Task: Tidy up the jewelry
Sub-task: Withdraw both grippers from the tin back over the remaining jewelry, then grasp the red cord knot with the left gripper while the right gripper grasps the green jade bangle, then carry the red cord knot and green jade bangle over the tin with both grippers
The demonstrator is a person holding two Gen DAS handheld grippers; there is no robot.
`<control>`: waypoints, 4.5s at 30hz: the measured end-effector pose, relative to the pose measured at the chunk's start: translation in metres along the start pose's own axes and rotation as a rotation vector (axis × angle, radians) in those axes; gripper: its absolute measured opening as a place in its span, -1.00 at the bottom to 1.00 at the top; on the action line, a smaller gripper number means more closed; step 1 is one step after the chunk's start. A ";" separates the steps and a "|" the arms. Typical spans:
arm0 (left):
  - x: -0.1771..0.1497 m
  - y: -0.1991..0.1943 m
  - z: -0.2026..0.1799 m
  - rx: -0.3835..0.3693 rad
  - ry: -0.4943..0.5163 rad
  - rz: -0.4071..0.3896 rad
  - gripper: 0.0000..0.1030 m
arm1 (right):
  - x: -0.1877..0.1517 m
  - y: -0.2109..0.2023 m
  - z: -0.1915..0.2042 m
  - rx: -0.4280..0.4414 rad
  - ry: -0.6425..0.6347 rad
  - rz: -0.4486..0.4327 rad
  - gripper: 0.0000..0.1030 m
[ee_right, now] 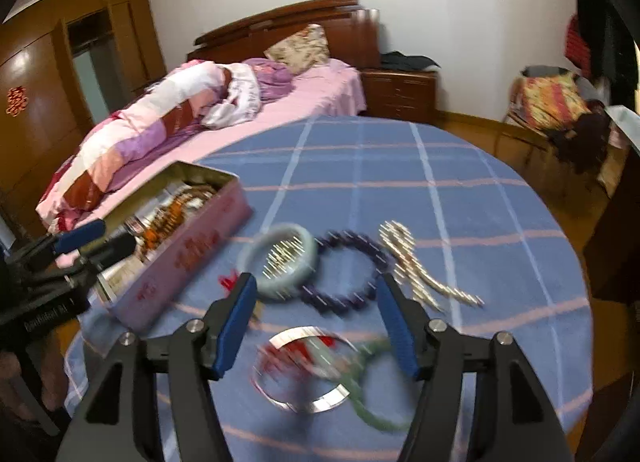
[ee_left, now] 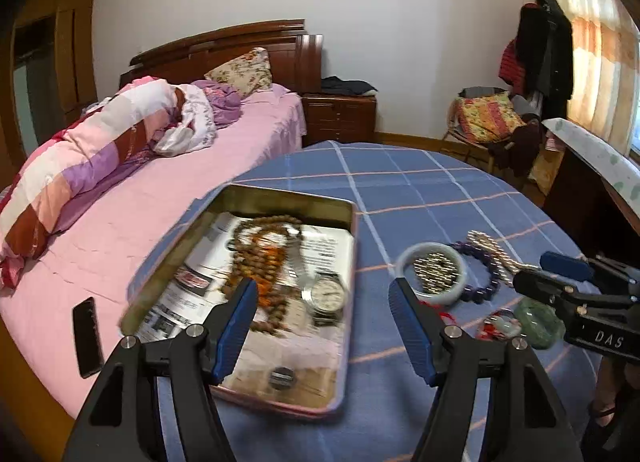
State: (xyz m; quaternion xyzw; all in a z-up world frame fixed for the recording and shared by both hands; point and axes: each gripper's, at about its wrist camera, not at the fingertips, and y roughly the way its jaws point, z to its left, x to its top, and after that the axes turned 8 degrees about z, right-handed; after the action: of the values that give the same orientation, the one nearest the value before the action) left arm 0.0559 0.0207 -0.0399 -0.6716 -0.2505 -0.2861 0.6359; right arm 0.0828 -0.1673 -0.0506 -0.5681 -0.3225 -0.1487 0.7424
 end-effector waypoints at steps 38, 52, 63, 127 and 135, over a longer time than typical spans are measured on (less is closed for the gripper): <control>-0.023 0.047 -0.068 -0.167 0.111 0.150 -1.00 | -0.061 -0.012 -0.021 -0.042 -0.034 0.013 0.20; -0.023 0.036 -0.062 -0.152 0.098 0.078 -1.00 | -0.063 -0.005 -0.016 -0.048 -0.075 0.040 -0.43; -0.024 0.034 -0.062 -0.154 0.100 0.066 -1.00 | -0.070 0.003 -0.005 -0.061 -0.151 0.082 -0.82; 0.002 -0.059 0.006 -0.101 -0.018 -0.120 -1.00 | 0.005 -0.047 0.062 0.137 -0.194 -0.166 -0.83; 0.008 -0.051 0.038 -0.040 -0.079 -0.108 -1.00 | 0.018 -0.037 0.088 0.159 -0.268 -0.154 -0.83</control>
State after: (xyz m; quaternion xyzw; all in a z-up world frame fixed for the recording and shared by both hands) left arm 0.0279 0.0616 0.0010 -0.6805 -0.3057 -0.2981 0.5955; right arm 0.0471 -0.0933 0.0017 -0.4958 -0.4720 -0.1019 0.7218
